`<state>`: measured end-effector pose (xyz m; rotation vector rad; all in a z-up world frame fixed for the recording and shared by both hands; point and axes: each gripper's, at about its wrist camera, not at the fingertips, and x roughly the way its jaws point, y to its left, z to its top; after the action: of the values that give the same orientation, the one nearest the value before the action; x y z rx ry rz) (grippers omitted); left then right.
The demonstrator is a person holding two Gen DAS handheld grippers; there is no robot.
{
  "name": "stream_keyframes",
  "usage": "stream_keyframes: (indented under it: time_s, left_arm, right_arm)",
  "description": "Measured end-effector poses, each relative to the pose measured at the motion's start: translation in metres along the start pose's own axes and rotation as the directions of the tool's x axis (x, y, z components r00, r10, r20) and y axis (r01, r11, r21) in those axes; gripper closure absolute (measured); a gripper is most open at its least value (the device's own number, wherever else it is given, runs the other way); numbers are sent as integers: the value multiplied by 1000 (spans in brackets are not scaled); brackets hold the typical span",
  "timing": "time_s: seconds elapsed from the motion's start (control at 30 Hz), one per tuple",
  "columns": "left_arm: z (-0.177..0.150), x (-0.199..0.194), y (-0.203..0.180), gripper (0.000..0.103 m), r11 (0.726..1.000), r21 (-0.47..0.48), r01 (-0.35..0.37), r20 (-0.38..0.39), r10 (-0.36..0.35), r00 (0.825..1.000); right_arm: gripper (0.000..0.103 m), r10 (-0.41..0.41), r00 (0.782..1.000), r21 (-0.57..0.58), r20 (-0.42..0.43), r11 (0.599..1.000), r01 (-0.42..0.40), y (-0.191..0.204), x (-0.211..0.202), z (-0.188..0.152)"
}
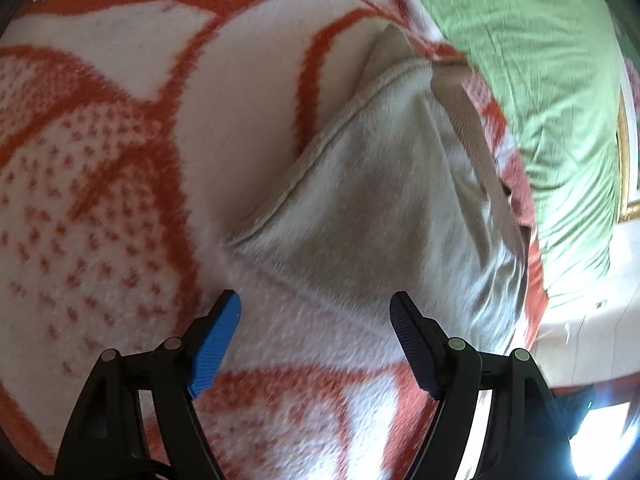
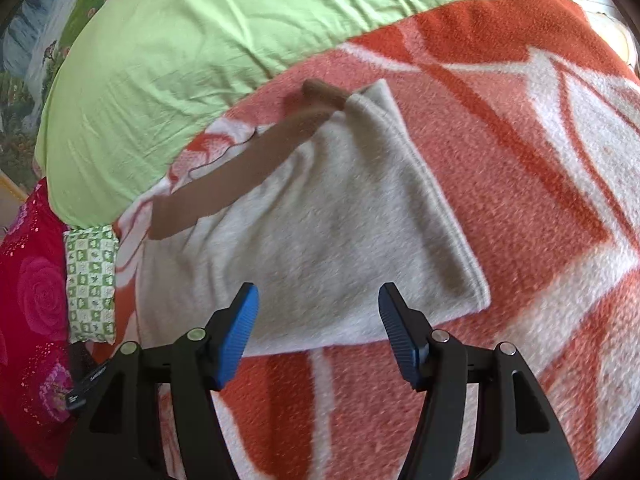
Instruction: Fold small clothes
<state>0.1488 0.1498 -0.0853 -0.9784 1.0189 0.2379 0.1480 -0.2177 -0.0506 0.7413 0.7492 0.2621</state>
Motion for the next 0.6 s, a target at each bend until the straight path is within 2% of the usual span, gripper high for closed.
stream_keyframes:
  time_s: [0.17,0.27,0.33,0.37,0.4,0.43,0.47,0.5,0.6]
  left_arm:
    - [9,13,-9,26,1000,-26,-1,32,2,1000]
    - [14,17,-14,27,1000,-30,3,76,0,997]
    - [17,19,-15,35,1000,-28,13,107,-10,994]
    - [18,20,-15,47,1000,-24,14,113,-12,994]
    - [20,22,-16,55,1000,-12,17,113,-15,993]
    - [22,25,-18,73,1000,6,20,104,-21,994]
    - [23,26,-19,81,1000,22,15,100,-17,995]
    - [24,27,-23,86,999,49,-2,104,-3,995]
    - [23,22,-35,90,993,116,-26,126,12,992]
  right_arm:
    - [39,5,1000,-27,-20,1000,-5,8,2,-7]
    - [39,7,1000,-39,-27,999,-8,12,3,-10]
    - [39,10,999,-44,-35,999,-12,14,5,-12]
    - [39,12,999,-45,-39,999,-14,13,6,-12]
    - [39,13,999,-46,-42,999,-15,14,7,-13]
    - [39,13,999,-47,-45,999,-15,14,8,-13]
    - [39,13,999,-46,-48,999,-15,13,9,-13]
    - [39,14,999,-45,-51,999,-16,13,10,-13]
    - [39,29,998,-44,-58,999,-31,12,13,-10]
